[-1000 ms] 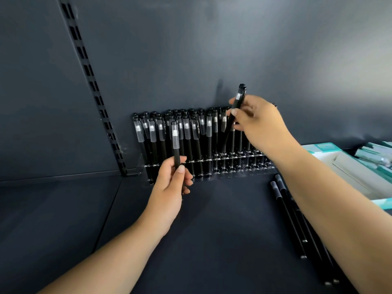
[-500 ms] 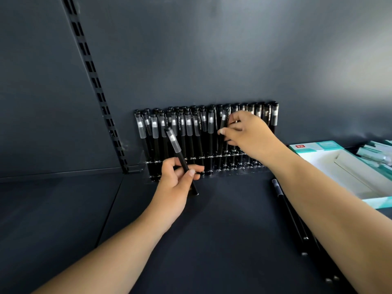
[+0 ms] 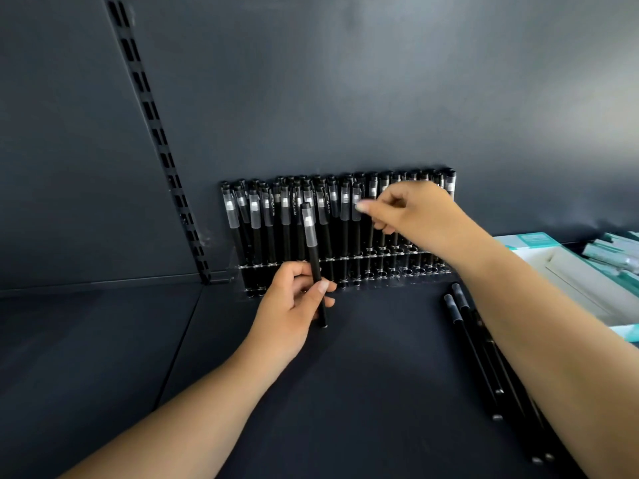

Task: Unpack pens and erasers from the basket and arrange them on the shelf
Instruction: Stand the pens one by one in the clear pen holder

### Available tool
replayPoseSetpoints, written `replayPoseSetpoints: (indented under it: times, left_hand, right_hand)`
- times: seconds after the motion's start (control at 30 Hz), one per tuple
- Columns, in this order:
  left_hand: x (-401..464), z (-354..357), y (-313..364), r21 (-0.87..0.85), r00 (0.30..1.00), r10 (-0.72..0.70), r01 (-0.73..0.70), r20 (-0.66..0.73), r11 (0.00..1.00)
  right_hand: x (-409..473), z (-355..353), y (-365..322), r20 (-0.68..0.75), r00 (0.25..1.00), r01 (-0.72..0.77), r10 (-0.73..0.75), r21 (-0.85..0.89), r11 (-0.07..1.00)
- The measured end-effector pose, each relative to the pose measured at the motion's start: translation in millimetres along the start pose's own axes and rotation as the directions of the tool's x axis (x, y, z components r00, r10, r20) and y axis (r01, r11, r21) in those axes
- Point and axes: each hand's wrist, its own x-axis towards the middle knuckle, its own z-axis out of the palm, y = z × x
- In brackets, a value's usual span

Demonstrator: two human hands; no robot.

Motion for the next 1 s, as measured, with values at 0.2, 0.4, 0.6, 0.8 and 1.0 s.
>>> replayPoseSetpoints:
  times: [0.2, 0.4, 0.6, 0.8, 1.0]
  left_hand:
    - [-3.8, -2.5, 2.6, -0.04, 0.989, 0.133, -0.136, -0.068, 0.99]
    - [-9.3, -0.5, 5.3, -0.029, 0.972, 0.235, -0.234, 0.027, 0.972]
    - [-6.1, -2.8, -1.3, 0.25, 0.924, 0.358, -0.38, 0.131, 0.891]
    - [-3.1, -4.5, -6.4, 0.737, 0.896, 0.307, -0.441, 0.322, 0.512]
    - [0.8, 1.6, -4.0, 0.887, 0.947, 0.128, -0.32, 0.294, 0.333]
  right_hand:
    - [-14.5, 1.6, -27.7, 0.141, 0.988, 0.005, -0.068, 0.406, 0.914]
    - [-21.2, 14.4, -27.5, 0.336, 0.937, -0.051, -0.096, 0.404, 0.913]
    - [-15.9, 0.0, -26.0, 0.319, 0.944, -0.054, -0.08, 0.391, 0.919]
    - [0.4, -21.0, -15.2, -0.25, 0.968, 0.037, -0.015, 0.084, 0.996]
    - [2.4, -15.0, -6.8, -0.358, 0.929, 0.054, -0.093, -0.116, 0.992]
